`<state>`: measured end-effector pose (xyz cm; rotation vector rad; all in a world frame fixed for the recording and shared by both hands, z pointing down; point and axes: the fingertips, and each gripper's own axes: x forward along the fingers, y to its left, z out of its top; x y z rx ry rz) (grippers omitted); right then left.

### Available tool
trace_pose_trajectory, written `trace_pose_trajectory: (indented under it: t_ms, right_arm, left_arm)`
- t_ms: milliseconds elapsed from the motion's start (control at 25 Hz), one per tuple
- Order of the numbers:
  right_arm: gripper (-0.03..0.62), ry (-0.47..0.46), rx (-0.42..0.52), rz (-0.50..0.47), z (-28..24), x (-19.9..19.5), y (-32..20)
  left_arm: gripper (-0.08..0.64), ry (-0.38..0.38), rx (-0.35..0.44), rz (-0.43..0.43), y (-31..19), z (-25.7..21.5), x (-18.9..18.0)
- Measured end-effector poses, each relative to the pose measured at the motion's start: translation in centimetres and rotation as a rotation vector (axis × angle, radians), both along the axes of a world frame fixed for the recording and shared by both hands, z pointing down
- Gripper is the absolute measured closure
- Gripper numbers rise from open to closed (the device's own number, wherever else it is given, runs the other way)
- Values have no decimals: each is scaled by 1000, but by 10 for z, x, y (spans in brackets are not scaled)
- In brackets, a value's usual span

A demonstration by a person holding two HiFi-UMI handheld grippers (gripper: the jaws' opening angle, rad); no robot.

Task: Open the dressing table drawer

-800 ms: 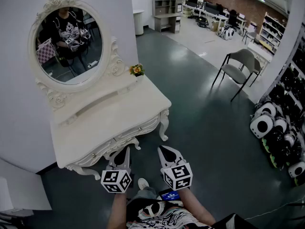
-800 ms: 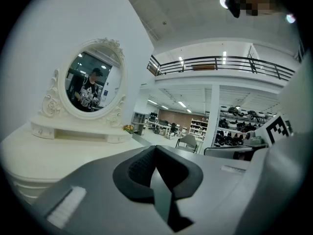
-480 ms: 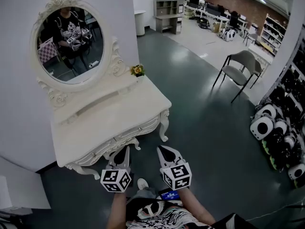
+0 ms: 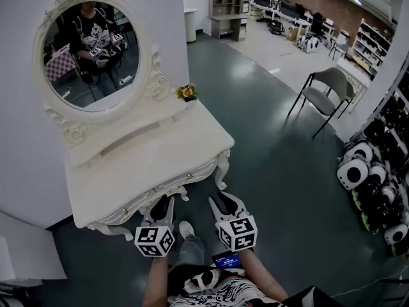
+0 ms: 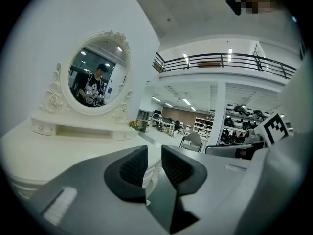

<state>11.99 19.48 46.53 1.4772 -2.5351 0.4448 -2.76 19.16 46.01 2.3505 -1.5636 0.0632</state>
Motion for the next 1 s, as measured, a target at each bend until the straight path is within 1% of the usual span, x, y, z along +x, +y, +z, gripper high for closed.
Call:
trace_pose_trajectory:
  t_ms: [120,240,400,520,600,760,1000]
  right_arm:
    - [474,15,-17,3,12,-10,-33]
    - [475,36,-33,10,20,-27,-79]
    - [476,80,-52,29,27,-45,-157]
    - [476,101,-65,48,41,-59,-220]
    - [474,117,-78,51,51,-73,-254]
    - [474,146,-89,43,57,-92,-303]
    - [466,184,-111,15,67,-110,-352]
  left_arm:
    - [485,0,-11,-12,-34,11,-14]
    - [486,-6,-13,-13,-82,18,-35]
    - [486,-36,-35,-12,-161,30,-61]
    - [486,-30,-54,0,-223,46,-77]
    - [486,-33,-68,17,-254,57,-86]
    - [492,-34,-90,45,-298,67,-91]
    - [494,-24,-134,60,-345,88,-91]
